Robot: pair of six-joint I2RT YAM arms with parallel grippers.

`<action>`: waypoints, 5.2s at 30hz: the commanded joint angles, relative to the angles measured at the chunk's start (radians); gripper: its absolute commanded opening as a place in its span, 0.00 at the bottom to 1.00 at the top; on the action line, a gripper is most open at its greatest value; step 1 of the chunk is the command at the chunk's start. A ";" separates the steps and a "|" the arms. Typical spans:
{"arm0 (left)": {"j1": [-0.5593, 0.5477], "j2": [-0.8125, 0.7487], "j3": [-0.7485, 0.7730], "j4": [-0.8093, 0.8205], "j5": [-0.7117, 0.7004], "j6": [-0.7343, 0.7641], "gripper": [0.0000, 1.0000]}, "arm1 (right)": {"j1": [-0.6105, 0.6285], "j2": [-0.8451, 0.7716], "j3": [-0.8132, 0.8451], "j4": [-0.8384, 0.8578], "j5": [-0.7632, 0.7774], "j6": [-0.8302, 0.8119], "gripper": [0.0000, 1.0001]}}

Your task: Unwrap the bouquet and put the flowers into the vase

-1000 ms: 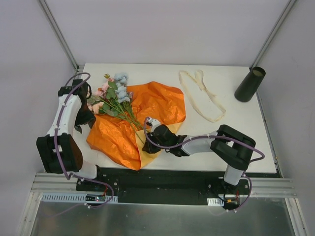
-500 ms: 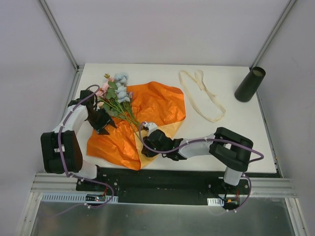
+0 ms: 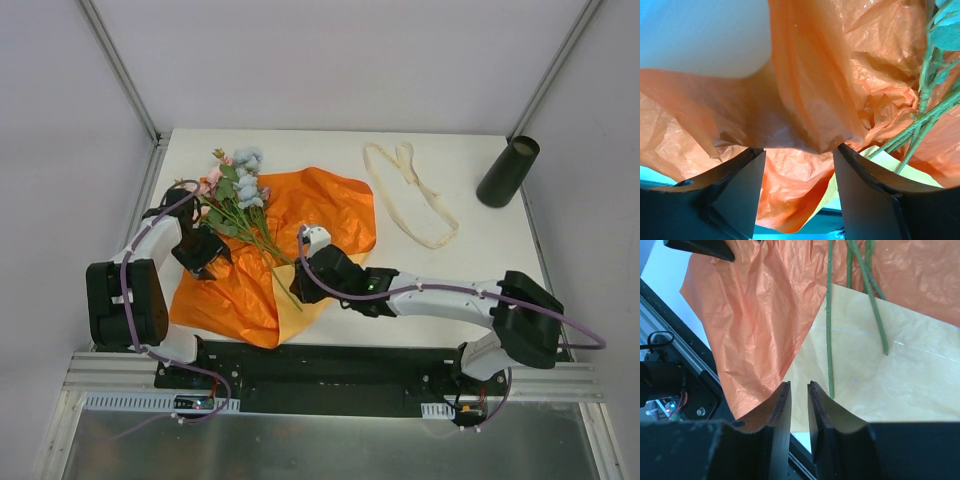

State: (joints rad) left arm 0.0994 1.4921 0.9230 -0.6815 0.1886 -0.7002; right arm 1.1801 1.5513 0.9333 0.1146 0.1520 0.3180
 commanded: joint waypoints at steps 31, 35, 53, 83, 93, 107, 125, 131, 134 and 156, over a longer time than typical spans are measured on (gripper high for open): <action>-0.095 -0.124 -0.104 0.240 0.387 0.088 0.63 | -0.407 -0.329 0.143 -0.567 -0.113 -0.152 0.46; -0.155 -0.115 -0.131 0.241 0.390 0.064 0.63 | -0.467 -0.211 0.218 -0.524 -0.215 -0.264 0.52; -0.196 -0.078 -0.191 0.249 0.279 -0.010 0.68 | -0.585 0.372 0.696 -0.721 -0.662 -0.499 0.61; -0.196 0.025 -0.161 0.244 0.158 -0.016 0.68 | -0.557 0.713 0.885 -0.906 -0.979 -0.694 0.56; -0.196 0.031 -0.150 0.247 0.146 -0.018 0.68 | -0.537 0.737 0.904 -0.903 -0.996 -0.678 0.51; -0.196 0.045 -0.135 0.254 0.143 -0.022 0.68 | -0.510 0.793 0.946 -0.880 -0.993 -0.642 0.48; -0.196 0.085 -0.124 0.261 0.101 -0.050 0.65 | -0.525 0.557 0.572 -0.604 -0.913 -0.505 0.00; -0.196 0.092 -0.110 0.227 0.049 -0.022 0.66 | -0.534 0.463 0.420 -0.504 -0.892 -0.459 0.00; -0.196 0.109 -0.098 0.217 0.041 -0.021 0.66 | -0.539 0.419 0.351 -0.471 -0.870 -0.448 0.00; -0.196 0.137 -0.052 0.177 0.000 -0.025 0.66 | -0.550 0.096 0.019 -0.319 -0.830 -0.425 0.00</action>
State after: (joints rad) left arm -0.0929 1.6100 0.8726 -0.5175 0.3008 -0.7509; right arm 0.6361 1.7374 0.9943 -0.2375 -0.6872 -0.1085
